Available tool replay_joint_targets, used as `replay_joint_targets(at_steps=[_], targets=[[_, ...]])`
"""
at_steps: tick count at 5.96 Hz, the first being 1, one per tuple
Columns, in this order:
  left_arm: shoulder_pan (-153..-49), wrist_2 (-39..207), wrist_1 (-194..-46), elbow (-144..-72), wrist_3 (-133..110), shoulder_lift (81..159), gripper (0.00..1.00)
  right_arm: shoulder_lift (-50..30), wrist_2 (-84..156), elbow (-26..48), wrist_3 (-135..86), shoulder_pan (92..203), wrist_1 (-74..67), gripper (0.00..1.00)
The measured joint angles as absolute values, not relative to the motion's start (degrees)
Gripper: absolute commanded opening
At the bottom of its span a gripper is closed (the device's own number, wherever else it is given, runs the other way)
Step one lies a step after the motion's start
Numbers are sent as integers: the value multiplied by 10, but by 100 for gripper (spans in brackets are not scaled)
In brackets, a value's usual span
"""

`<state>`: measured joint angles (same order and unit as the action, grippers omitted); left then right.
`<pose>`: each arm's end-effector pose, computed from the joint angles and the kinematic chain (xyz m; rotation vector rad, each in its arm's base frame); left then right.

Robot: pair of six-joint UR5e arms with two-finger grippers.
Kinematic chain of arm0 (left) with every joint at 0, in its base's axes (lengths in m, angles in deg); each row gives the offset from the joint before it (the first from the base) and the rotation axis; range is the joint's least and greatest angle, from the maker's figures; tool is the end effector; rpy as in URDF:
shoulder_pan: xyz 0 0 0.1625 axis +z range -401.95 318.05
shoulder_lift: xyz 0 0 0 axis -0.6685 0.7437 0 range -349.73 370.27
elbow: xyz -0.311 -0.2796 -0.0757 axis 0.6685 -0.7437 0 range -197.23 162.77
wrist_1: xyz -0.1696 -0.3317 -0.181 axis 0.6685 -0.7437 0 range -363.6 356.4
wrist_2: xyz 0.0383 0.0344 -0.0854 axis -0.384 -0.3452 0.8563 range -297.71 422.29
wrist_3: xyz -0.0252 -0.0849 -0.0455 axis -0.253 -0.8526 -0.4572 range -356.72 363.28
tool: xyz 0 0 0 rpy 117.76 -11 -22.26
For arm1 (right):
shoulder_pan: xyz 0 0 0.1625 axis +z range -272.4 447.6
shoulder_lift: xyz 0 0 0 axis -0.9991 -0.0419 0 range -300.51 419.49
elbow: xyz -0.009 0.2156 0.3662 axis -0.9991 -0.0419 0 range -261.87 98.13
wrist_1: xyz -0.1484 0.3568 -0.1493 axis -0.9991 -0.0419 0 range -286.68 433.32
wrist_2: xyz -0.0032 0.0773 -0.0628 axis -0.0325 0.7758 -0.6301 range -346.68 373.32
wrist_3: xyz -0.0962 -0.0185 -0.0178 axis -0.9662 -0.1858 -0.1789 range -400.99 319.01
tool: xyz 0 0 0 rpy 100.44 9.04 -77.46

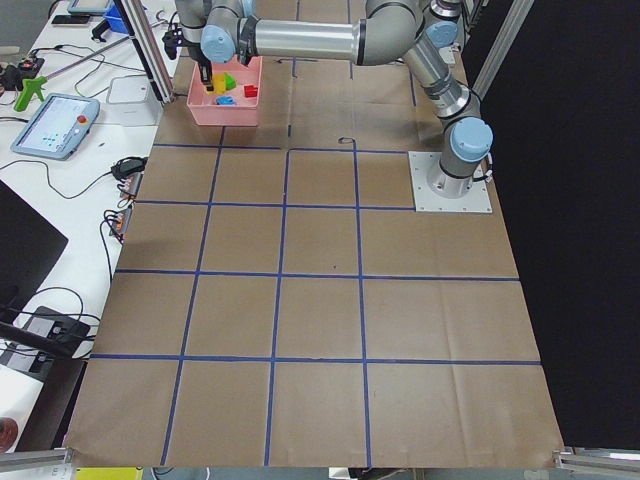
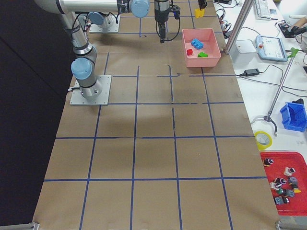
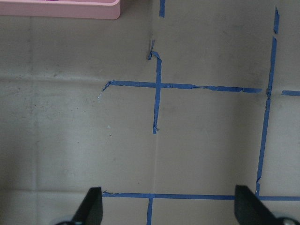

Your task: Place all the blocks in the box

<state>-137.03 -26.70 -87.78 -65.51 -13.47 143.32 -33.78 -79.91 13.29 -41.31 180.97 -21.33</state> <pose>-0.2045 -0.7743 0.3724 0.3148 -3.0914 0.1143 0.1552 -0.4638 0.4795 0.0974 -3.0841 0.0767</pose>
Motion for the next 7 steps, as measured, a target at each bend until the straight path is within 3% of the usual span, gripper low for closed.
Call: replay_joint_targets(at_steps=[1,2,3,4,7], targets=[[-1391,-270,-851,-662,-169,1444,9,-338,-799,131,-412,1812,-213,100],[-1410,-271,-818,-675,-194,1457,36,-338,-798,131,-413,1812,-212,100],[-1420,-272,-792,-685,-208,1466,53,-338,-799,130,-414,1811,-212,100],[-1422,-274,-783,-689,-212,1467,99,-340,-799,130,-414,1811,-212,100],[-1420,-301,-786,-684,-205,1441,100,-344,-801,110,-414,1812,-180,100]])
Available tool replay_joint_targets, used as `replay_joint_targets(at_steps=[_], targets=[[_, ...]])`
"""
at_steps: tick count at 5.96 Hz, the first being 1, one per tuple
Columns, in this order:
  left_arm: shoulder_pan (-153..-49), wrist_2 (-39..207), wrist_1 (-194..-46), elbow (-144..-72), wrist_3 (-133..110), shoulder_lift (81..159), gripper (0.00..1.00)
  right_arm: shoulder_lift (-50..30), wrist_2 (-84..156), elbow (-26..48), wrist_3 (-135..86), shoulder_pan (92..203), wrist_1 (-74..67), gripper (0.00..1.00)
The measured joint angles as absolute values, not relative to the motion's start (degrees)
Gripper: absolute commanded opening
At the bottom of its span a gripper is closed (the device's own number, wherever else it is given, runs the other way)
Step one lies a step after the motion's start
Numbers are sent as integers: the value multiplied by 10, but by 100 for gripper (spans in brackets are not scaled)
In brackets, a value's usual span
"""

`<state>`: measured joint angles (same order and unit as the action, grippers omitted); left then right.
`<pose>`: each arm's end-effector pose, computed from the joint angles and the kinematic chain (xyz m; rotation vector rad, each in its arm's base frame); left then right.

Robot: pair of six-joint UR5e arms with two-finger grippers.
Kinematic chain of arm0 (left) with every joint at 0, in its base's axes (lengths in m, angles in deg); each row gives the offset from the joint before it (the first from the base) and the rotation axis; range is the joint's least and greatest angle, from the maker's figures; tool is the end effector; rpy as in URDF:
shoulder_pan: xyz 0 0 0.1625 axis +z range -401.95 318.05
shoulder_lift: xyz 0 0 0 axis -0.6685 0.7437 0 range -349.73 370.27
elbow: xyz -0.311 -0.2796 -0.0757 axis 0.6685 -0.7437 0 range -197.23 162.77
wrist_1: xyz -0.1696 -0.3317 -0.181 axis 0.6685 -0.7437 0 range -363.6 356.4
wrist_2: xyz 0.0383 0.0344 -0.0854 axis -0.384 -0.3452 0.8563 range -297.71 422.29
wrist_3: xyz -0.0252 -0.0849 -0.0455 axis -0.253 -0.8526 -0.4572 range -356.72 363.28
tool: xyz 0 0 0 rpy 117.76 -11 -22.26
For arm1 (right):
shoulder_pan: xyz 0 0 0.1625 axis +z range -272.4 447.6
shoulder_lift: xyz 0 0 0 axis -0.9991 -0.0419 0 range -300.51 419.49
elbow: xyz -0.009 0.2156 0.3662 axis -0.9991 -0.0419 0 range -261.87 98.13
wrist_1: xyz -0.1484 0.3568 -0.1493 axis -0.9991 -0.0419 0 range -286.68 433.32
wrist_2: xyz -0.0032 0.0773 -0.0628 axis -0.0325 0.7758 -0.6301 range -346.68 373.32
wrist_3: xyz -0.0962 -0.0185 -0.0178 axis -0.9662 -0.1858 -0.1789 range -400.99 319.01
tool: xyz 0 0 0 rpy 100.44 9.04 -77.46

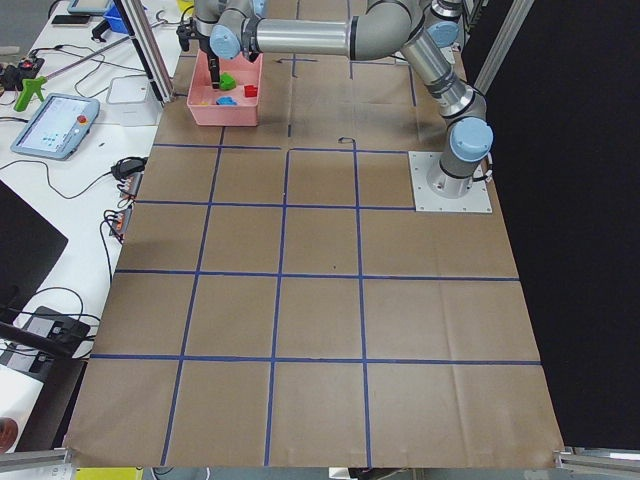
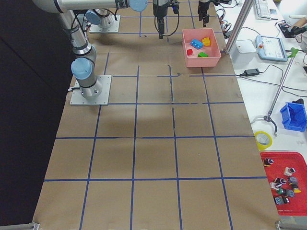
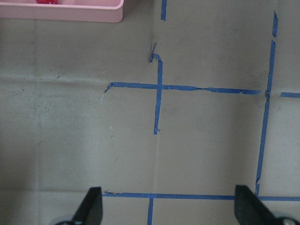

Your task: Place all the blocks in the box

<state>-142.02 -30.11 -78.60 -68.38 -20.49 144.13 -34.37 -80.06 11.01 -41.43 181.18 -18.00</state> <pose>-0.2672 -0.7657 0.3539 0.3775 -3.0955 0.2796 0.1563 -0.4582 0.4980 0.1064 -3.0813 0.0645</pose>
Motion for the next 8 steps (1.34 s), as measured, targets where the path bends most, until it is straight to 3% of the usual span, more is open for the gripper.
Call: replay_joint_targets(at_steps=[4,5,8], targets=[[-1339,-309,-943,-715,-96,1289,99,-337,-802,112,-414,1812,-182,100],[-1329,-308,-971,-769,-49,1229,99,-337,-803,112,-414,1812,-183,100],[-1289,-302,-878,-1030,114,1050,99,-337,-805,112,-414,1812,-183,100]])
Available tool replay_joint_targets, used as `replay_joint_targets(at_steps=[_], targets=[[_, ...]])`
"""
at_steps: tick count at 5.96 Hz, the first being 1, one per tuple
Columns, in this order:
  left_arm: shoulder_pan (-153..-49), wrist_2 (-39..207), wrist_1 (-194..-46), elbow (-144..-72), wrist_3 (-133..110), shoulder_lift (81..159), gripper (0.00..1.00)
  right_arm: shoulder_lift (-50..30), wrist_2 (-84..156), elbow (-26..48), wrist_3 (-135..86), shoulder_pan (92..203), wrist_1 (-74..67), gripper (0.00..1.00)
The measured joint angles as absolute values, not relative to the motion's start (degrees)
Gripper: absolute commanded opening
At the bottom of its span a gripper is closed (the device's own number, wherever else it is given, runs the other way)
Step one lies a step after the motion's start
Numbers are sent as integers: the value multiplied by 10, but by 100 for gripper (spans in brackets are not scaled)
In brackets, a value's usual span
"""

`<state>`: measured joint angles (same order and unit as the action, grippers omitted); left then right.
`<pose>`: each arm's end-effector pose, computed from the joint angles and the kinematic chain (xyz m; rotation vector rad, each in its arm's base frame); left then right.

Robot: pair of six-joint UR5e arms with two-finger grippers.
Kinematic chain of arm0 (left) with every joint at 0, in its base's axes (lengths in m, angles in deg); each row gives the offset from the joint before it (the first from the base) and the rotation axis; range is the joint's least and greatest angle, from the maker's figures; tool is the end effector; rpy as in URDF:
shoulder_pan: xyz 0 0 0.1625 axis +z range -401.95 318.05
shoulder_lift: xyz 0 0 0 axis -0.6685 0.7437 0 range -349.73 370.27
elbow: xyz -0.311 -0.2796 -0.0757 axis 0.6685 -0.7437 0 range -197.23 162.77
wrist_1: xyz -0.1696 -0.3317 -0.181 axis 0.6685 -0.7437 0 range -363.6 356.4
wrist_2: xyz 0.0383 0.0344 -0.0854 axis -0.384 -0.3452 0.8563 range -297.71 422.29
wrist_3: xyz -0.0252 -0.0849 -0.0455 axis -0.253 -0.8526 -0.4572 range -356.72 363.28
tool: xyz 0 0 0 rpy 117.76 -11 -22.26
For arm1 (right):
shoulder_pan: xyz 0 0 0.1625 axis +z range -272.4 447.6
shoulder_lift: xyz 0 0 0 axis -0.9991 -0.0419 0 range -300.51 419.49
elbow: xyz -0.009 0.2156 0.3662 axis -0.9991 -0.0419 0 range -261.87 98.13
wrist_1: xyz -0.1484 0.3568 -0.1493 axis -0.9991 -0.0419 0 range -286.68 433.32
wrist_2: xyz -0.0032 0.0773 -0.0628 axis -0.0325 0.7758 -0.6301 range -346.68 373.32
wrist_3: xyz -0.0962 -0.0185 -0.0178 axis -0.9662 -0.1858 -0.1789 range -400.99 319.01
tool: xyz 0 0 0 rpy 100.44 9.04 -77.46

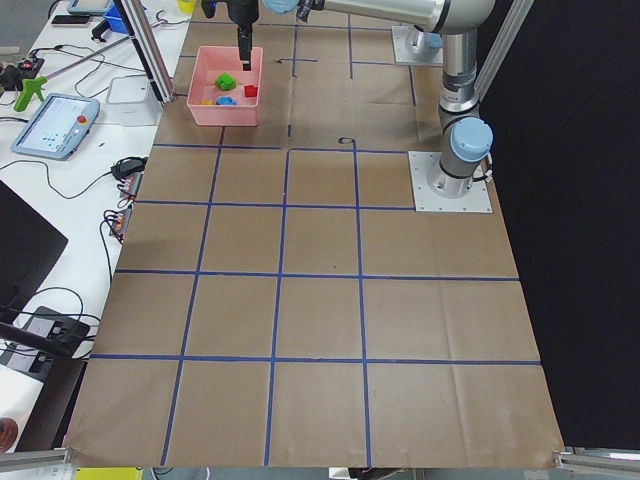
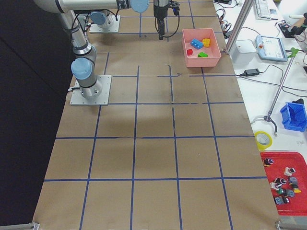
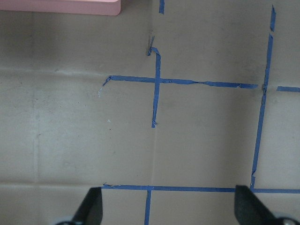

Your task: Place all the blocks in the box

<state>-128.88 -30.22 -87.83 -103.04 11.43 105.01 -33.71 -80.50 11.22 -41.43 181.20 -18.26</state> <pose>-0.1001 -0.5418 0.4922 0.1338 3.0834 -0.1332 0.1560 -0.4621 0.4913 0.1070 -3.0736 0.0483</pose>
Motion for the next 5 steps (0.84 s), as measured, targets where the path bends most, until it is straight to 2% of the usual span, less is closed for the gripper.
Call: replay_joint_targets(at_steps=[2,5], targets=[[-1273,-272,-869,-1082,157,1009,99,-337,-803,111,-414,1812,-183,100],[-1299,-253,-884,-1082,155,991,99,-337,-801,111,-414,1811,-185,100]])
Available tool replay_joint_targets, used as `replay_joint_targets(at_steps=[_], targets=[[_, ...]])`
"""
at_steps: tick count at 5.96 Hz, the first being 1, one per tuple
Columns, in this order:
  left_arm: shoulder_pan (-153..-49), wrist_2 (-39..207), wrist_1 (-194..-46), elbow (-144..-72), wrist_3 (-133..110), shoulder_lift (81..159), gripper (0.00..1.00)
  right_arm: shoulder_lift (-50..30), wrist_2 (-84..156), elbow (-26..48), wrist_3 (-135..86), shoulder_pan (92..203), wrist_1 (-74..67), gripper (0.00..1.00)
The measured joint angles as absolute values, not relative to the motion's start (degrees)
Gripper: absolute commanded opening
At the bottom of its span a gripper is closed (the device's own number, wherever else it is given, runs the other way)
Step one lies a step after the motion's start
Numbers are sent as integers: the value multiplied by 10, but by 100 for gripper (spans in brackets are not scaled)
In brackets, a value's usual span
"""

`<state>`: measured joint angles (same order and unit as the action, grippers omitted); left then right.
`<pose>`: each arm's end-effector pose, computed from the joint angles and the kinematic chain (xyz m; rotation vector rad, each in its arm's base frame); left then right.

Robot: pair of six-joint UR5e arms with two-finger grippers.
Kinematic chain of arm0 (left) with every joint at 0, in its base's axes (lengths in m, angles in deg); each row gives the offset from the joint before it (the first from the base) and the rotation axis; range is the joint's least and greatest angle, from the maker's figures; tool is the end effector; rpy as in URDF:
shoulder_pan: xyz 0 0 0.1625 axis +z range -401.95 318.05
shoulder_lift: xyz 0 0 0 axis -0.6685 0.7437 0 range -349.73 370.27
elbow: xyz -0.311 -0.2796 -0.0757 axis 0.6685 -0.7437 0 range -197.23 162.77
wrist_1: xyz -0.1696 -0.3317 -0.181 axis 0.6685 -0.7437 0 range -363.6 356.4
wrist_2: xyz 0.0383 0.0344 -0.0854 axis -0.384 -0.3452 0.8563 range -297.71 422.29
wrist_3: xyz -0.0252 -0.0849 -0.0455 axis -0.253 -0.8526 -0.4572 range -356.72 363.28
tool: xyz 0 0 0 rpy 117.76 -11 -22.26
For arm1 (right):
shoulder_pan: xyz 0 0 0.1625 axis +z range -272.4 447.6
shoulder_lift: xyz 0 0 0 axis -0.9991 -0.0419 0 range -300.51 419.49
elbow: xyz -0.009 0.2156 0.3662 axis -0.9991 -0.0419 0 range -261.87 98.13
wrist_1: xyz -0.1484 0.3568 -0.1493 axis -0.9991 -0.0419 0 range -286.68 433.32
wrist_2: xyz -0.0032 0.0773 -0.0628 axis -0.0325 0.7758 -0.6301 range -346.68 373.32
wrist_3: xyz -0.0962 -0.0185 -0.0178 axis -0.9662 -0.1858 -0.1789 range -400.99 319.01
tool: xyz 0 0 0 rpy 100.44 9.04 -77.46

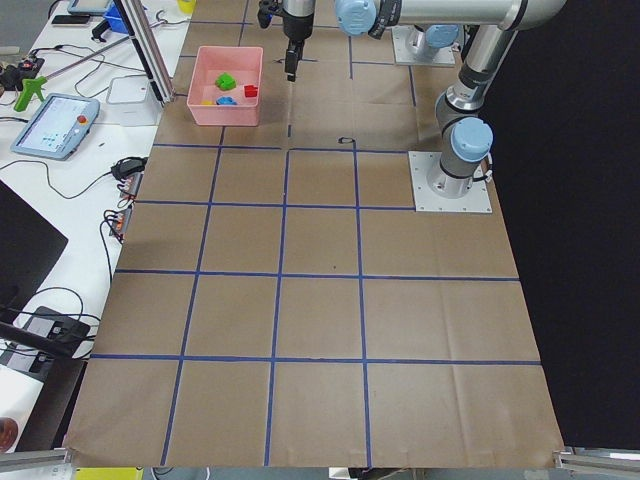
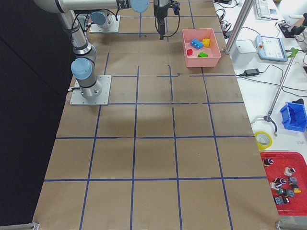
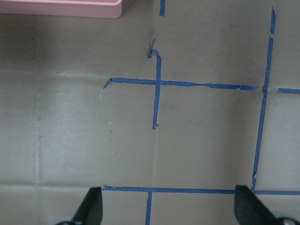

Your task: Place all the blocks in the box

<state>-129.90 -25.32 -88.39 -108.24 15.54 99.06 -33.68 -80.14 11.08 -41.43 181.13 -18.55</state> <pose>-0.1198 -0.4965 0.4990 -0.2797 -3.0956 0.1536 0.1561 -0.4632 0.4928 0.1052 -3.0799 0.0588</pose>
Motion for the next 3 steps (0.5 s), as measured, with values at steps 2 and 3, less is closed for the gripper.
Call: replay_joint_targets(at_steps=[2,3], targets=[[-1302,-256,-889,-1081,151,990,99,-337,-801,112,-414,1811,-186,100],[-1303,-257,-892,-1080,150,990,99,-337,-800,112,-414,1811,-186,100]])
